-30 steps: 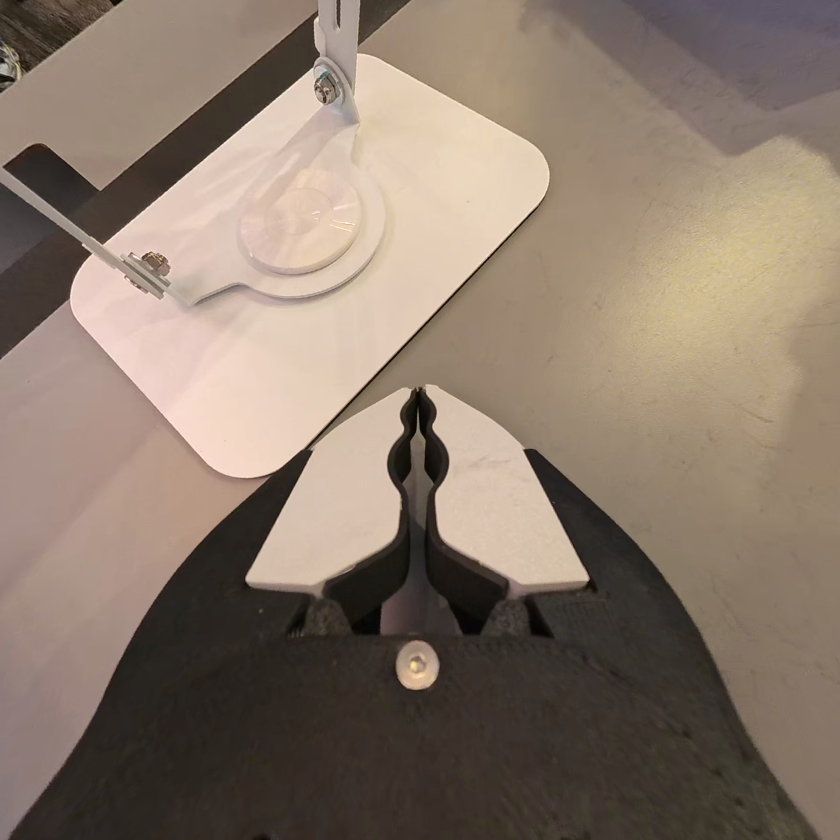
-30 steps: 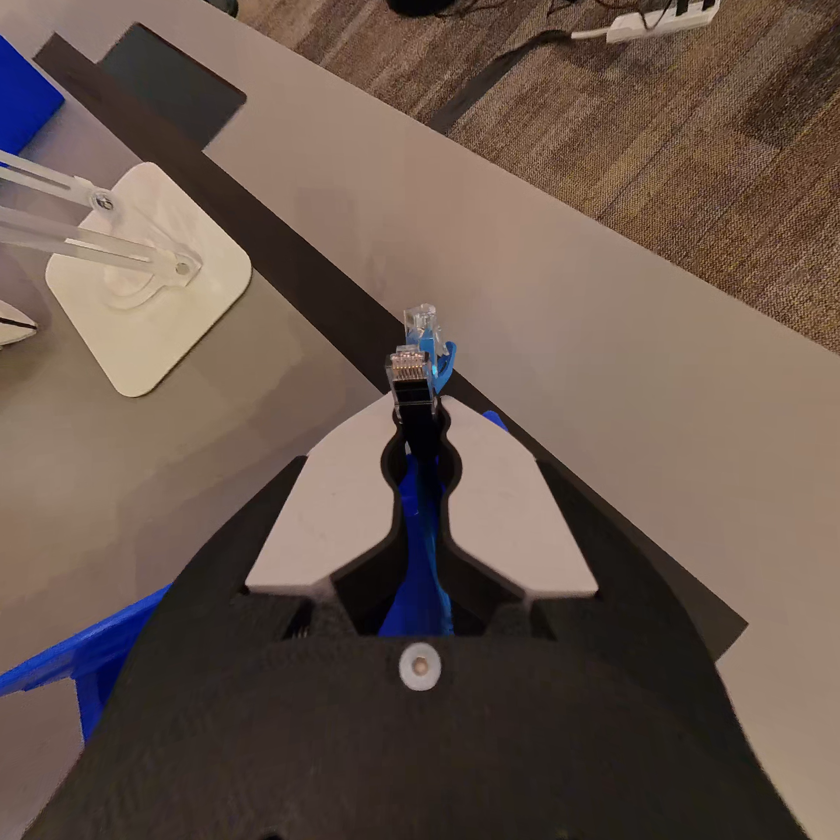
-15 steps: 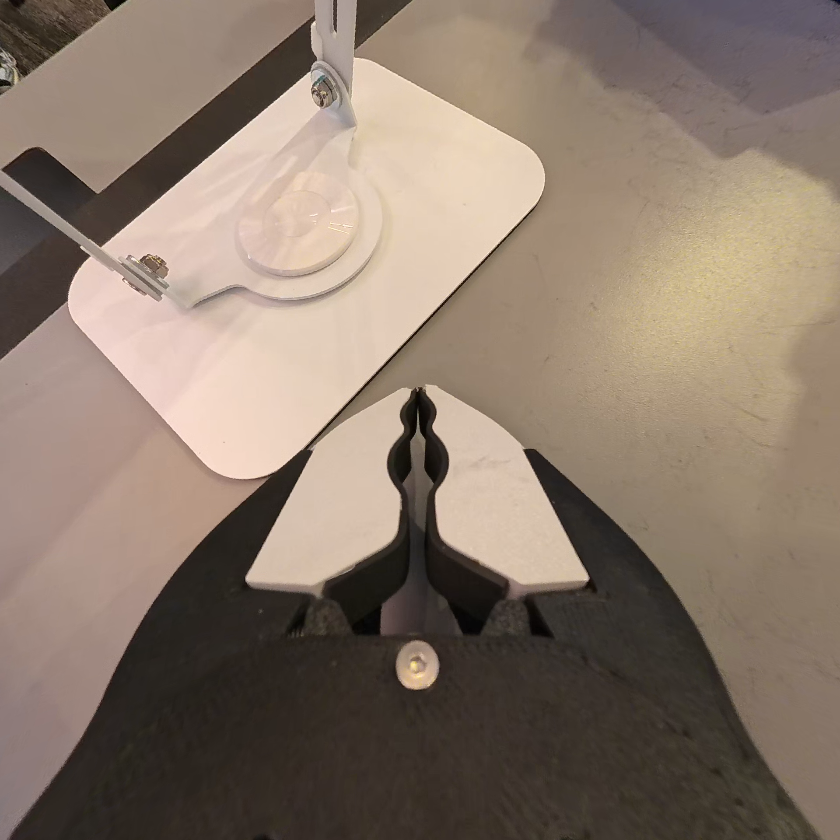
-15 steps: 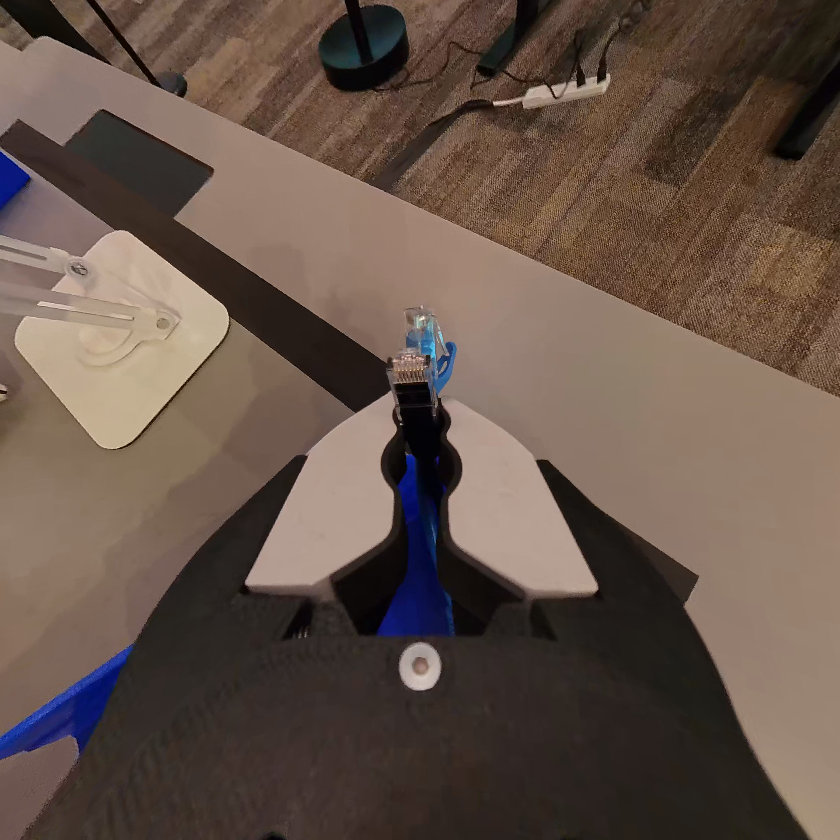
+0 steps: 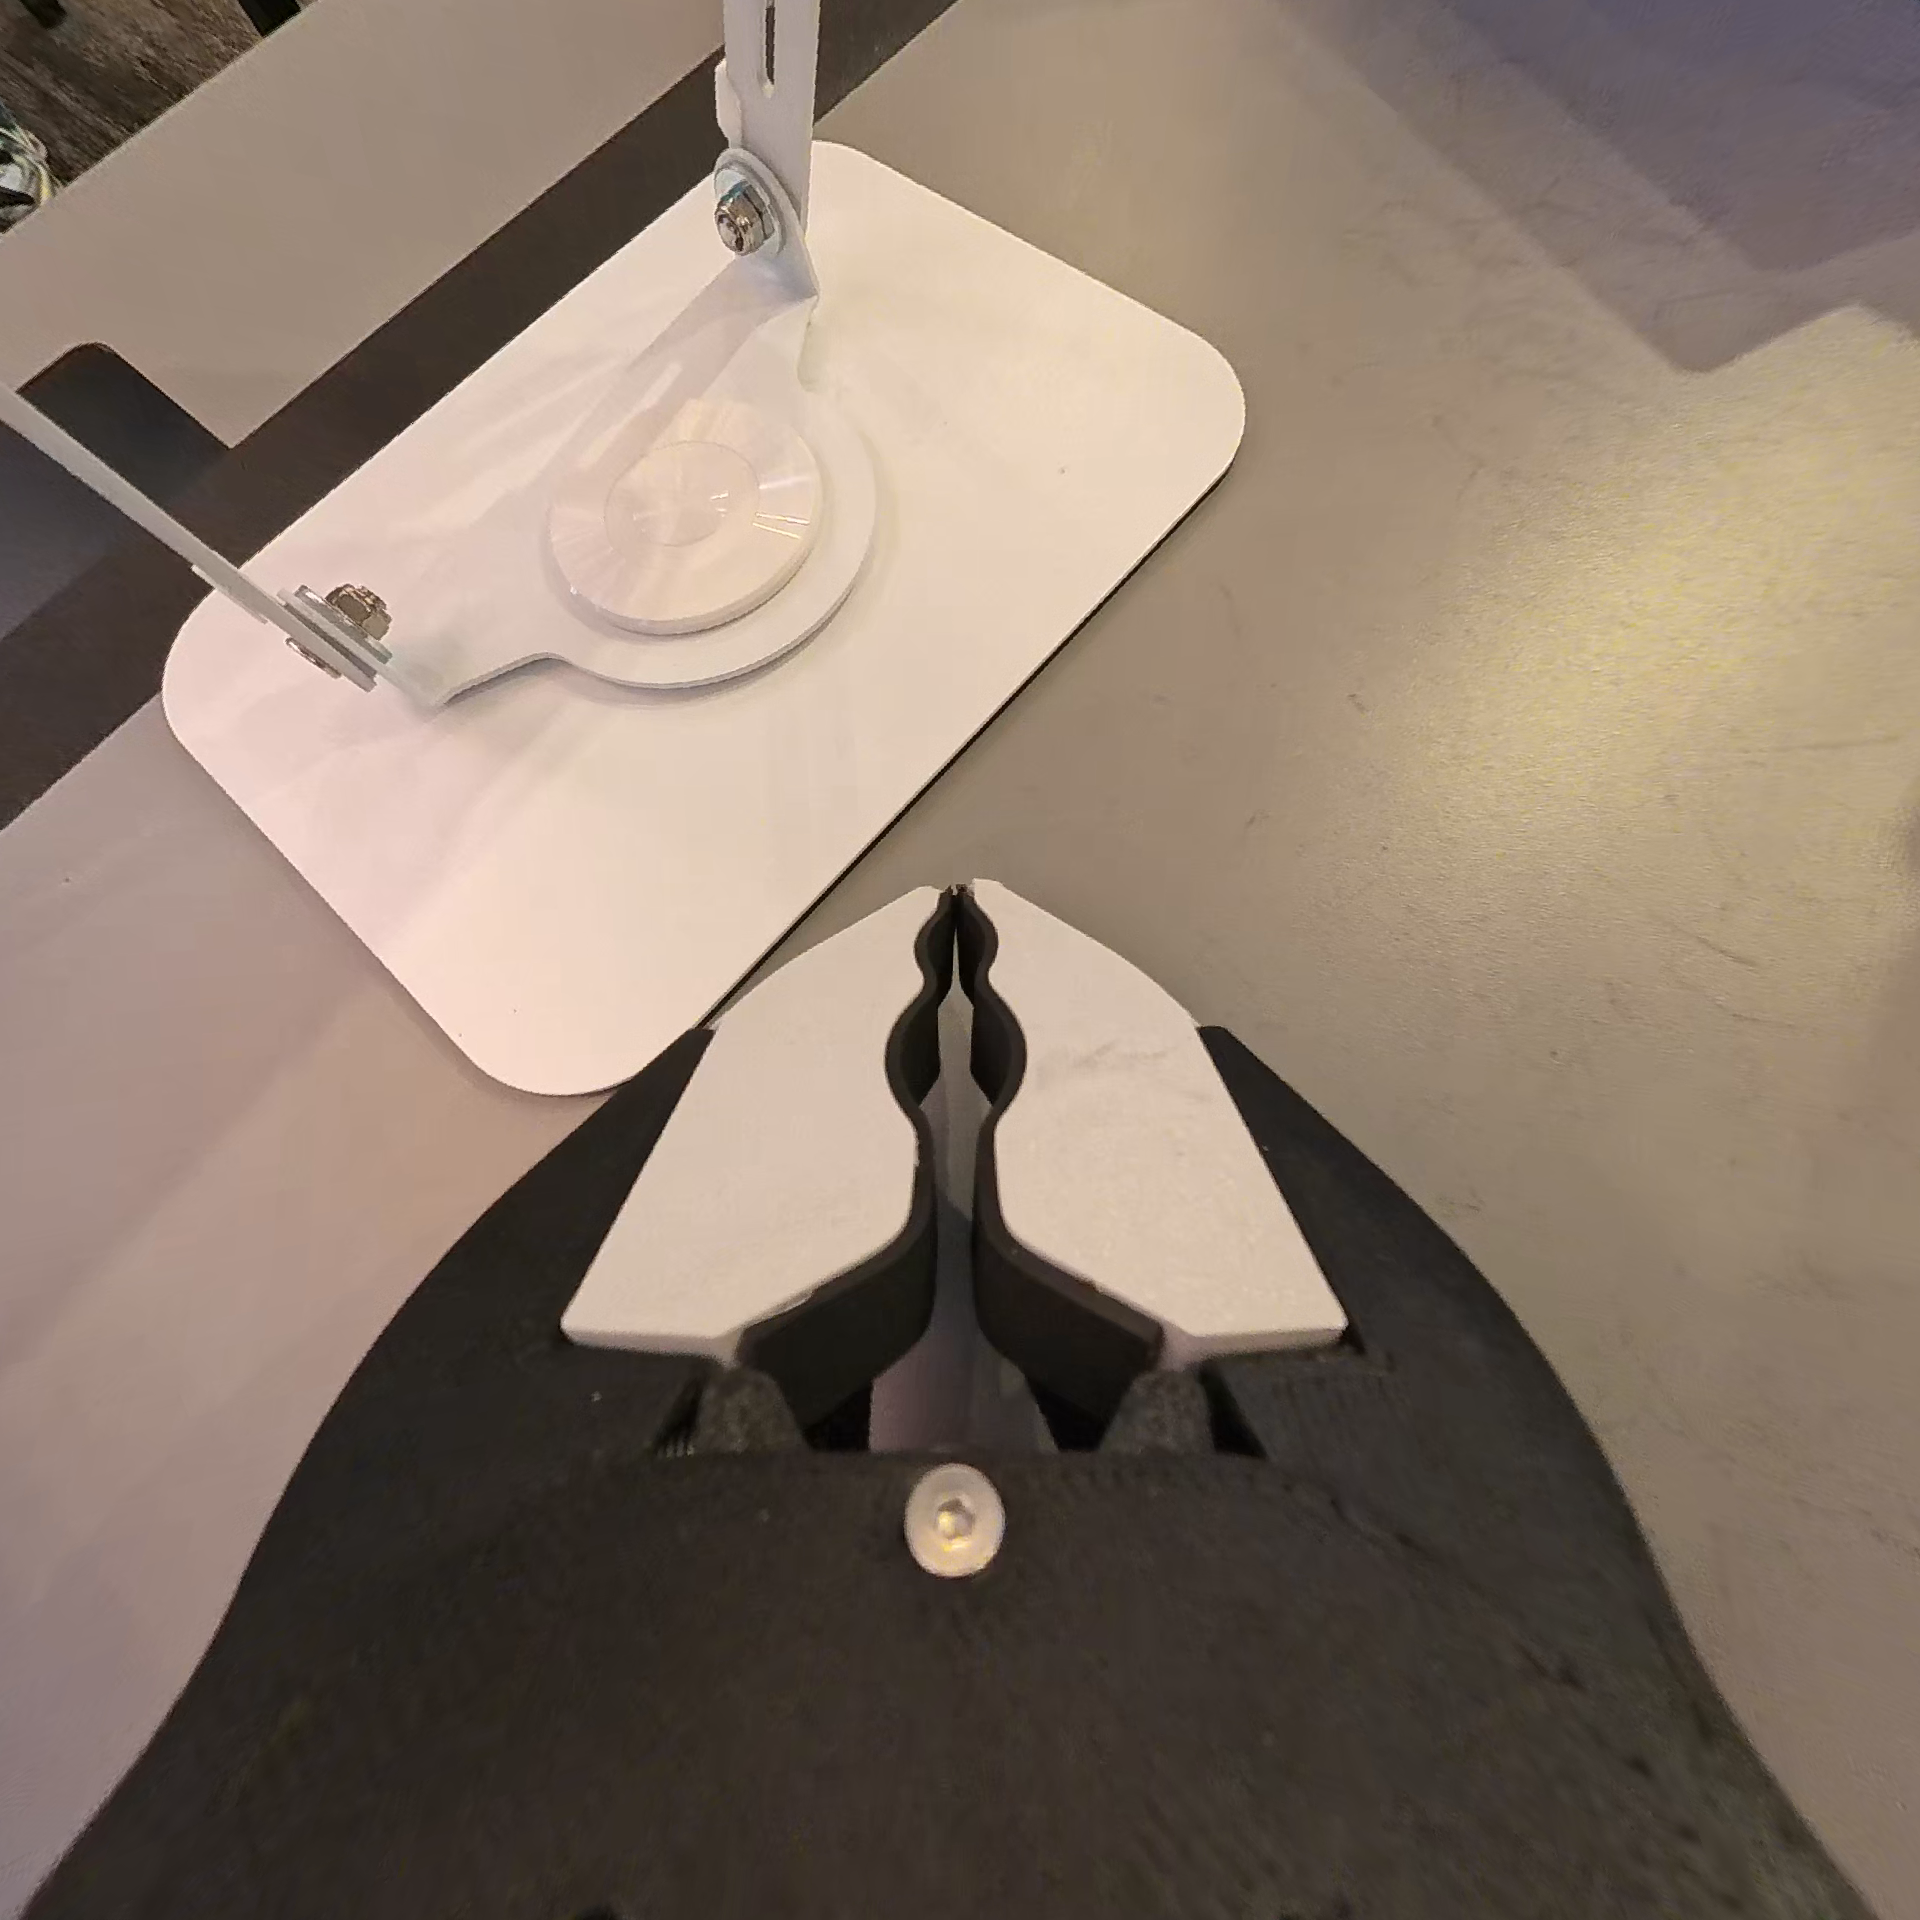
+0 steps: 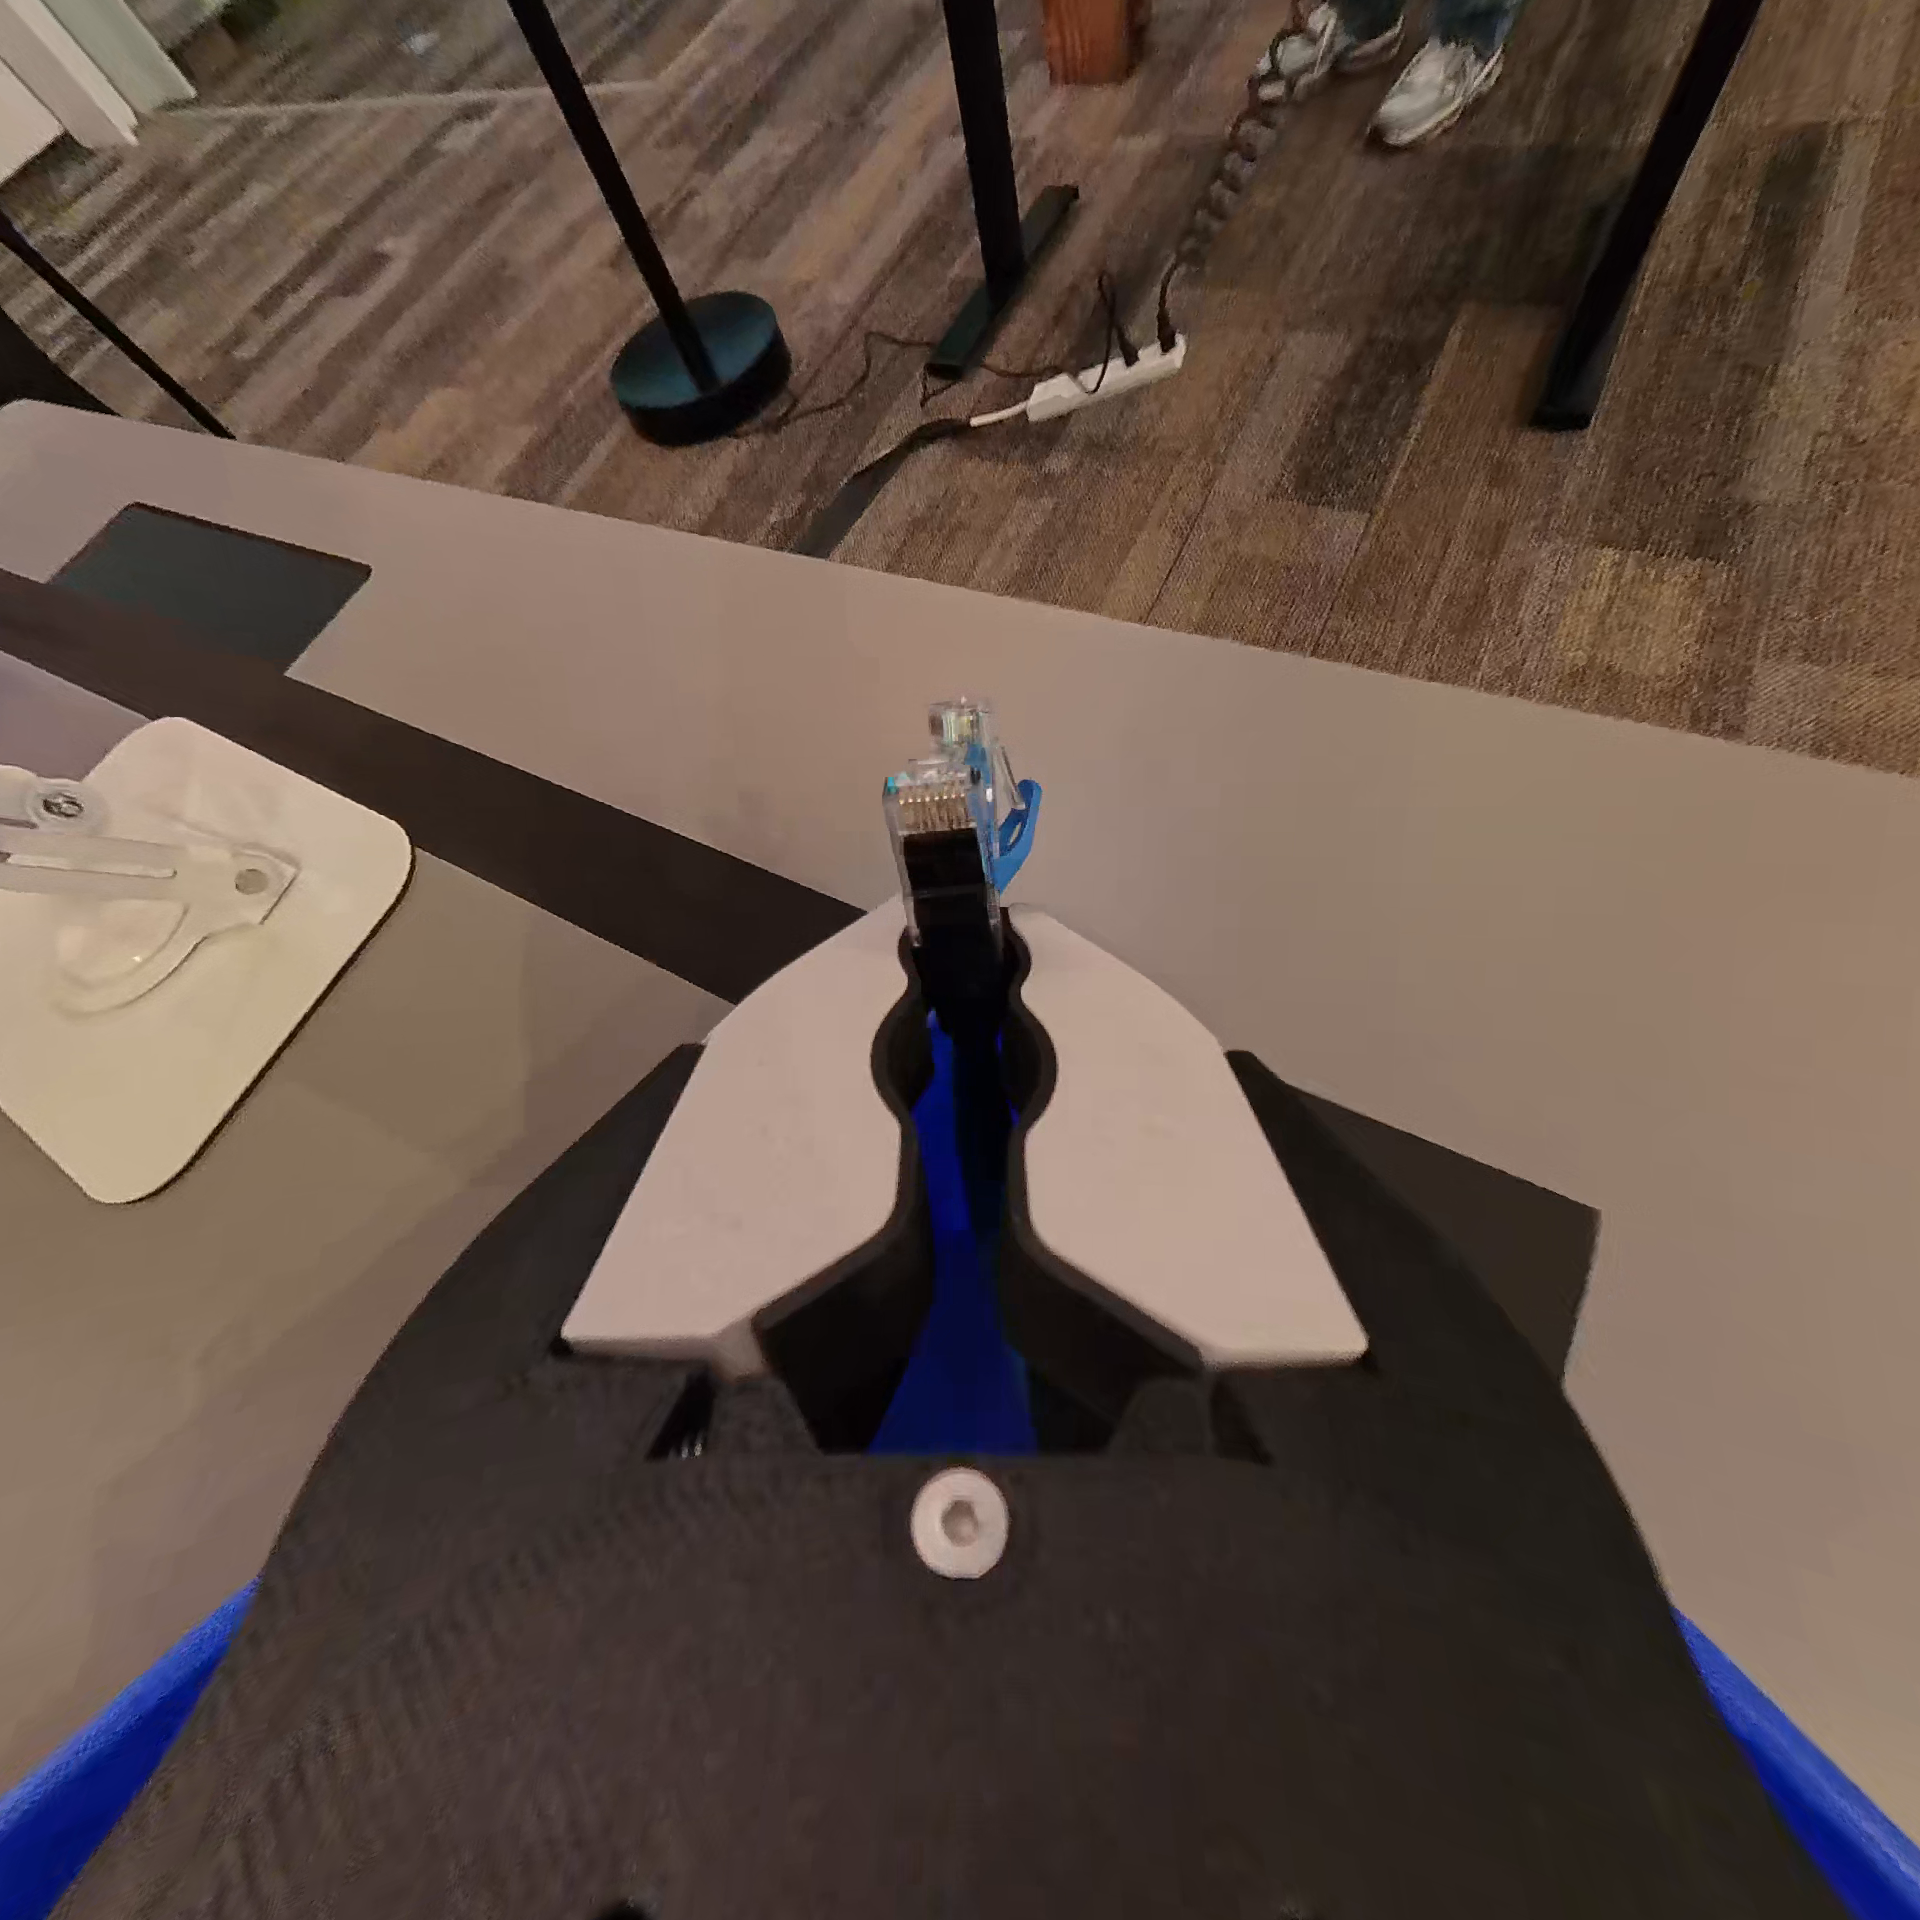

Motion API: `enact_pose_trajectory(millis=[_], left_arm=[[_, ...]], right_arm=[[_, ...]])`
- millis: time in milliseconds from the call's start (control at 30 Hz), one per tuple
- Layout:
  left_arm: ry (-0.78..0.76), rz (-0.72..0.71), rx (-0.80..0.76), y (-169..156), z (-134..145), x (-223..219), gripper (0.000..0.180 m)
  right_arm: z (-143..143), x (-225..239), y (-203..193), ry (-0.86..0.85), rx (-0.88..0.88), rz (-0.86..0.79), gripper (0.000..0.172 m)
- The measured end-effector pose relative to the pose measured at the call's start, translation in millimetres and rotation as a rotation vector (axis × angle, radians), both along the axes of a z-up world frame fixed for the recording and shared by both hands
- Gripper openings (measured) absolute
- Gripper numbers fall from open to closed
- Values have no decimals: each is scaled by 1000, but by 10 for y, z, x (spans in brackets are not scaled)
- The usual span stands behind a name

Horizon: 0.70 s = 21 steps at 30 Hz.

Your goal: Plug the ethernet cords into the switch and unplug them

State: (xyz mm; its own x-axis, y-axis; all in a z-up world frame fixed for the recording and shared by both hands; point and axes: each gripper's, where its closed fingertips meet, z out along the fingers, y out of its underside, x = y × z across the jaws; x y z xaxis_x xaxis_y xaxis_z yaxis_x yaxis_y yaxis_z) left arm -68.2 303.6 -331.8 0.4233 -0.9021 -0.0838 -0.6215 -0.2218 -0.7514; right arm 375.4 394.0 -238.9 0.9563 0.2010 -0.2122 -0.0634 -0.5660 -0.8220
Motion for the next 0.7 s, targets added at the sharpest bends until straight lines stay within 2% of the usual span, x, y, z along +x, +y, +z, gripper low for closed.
enact_pose_trajectory(millis=[333,700], left_arm=[[8,0,14,-1,-2,2,0],[2,-1,12,-1,4,0,0]], right_arm=[[185,-3,-96,-43,-32,24,9],[-69,229,-353,-30,-95,-73,9]])
